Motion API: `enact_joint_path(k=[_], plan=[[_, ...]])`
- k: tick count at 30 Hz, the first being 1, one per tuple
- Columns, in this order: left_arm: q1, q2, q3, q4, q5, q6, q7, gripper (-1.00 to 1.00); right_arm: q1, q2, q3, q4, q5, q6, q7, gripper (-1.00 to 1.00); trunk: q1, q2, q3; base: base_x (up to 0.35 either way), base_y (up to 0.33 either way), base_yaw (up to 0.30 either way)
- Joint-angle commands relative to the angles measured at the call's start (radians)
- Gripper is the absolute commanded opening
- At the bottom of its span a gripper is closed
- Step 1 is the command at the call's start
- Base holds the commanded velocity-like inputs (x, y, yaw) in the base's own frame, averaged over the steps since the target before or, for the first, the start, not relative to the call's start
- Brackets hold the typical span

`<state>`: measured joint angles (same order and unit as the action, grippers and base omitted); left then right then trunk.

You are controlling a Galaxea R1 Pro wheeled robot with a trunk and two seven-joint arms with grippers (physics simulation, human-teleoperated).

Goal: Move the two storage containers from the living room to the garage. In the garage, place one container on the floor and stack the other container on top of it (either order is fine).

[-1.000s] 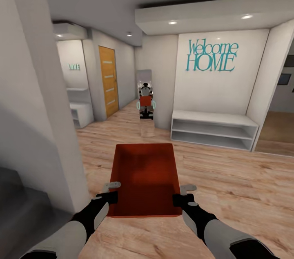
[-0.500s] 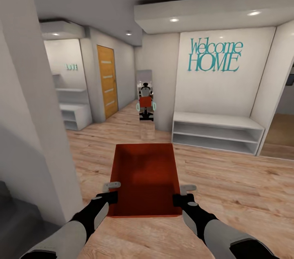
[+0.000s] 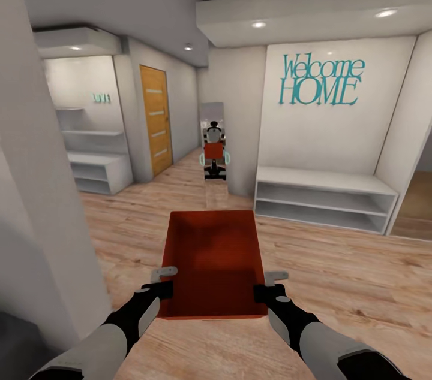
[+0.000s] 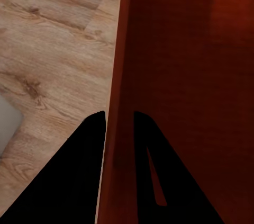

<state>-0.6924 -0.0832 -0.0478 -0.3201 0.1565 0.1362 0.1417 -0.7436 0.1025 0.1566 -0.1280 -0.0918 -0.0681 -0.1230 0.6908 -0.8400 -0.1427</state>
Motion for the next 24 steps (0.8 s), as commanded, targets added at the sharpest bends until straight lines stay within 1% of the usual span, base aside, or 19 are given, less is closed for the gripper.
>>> enact_joint_path(k=[1,24], plan=[[-0.001,0.01,0.021,-0.037,-0.015,-0.002,0.016,-1.0,0.0,-0.009,-0.009,0.004,-0.014,-0.005,-0.007,-1.0,0.001,-0.001,-0.002,0.323,0.0,0.0],[-0.001,0.01,0.022,-0.037,-0.015,-0.003,0.016,-1.0,0.0,-0.008,-0.009,0.004,-0.014,-0.004,-0.007,-1.0,0.001,-0.001,-0.002,0.323,0.0,0.0]])
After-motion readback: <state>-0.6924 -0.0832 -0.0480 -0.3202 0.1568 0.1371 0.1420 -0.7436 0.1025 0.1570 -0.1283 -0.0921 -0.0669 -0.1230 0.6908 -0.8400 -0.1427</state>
